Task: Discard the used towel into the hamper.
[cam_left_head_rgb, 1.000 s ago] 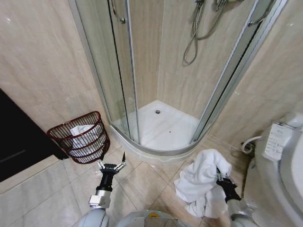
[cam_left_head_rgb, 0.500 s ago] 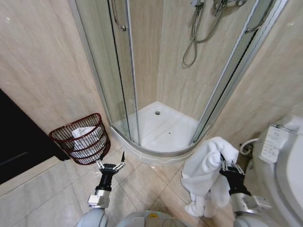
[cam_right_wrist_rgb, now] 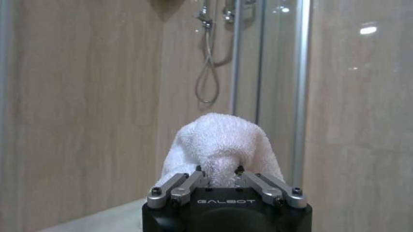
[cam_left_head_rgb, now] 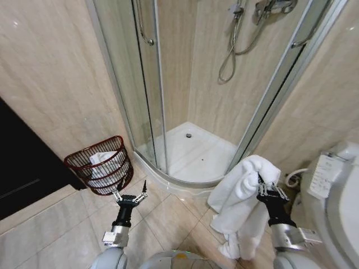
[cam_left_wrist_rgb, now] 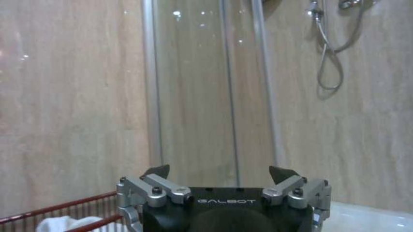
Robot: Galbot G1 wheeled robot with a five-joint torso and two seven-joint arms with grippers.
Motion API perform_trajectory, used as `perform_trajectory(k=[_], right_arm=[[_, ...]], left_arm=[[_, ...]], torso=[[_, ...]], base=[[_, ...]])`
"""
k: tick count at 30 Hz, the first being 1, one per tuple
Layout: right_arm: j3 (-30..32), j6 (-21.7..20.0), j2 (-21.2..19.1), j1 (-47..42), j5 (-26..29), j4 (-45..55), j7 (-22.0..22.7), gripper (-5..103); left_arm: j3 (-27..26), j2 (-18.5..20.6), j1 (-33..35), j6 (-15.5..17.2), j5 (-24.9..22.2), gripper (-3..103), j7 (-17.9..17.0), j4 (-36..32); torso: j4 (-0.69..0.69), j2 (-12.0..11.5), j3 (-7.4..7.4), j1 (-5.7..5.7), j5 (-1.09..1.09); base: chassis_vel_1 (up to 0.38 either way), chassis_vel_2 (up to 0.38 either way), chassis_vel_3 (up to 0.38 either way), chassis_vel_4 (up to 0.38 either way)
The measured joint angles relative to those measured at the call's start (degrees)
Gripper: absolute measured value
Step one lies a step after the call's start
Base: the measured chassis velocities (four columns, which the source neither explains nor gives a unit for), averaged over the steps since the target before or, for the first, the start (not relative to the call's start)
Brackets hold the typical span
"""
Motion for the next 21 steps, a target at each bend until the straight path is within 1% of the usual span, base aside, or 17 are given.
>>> perform_trajectory(k=[10,14,21], right_arm=[[-0.97,-0.39,0.19,0.48,-1.24,0.01,0.69,16],[-2.82,-0.61,0.54,0.93,-2.49,-0.1,1.28,16],[-4.72,-0.95,0.87,1.52,-4.15,-0.02,1.96,16]], left_arm=[[-0.32,0.67,-0.06,-0.19,-0.5,100,0.0,0.37],[-0.62,0.96,-0.08,-0.3,-0.88,100,0.01,0.42],[-0.76,0.99,-0.06,-0.49,-0.91,100,0.01,0.43]], torso=[[0.0,1.64,1.19,0.48,0.0],[0.0,2.58,1.86,0.74,0.0],[0.01,3.64,2.56,1.09,0.0]], base=[[0.074,0.075,0.077,0.078],[0.115,0.104,0.106,0.107],[0.126,0.118,0.121,0.123]])
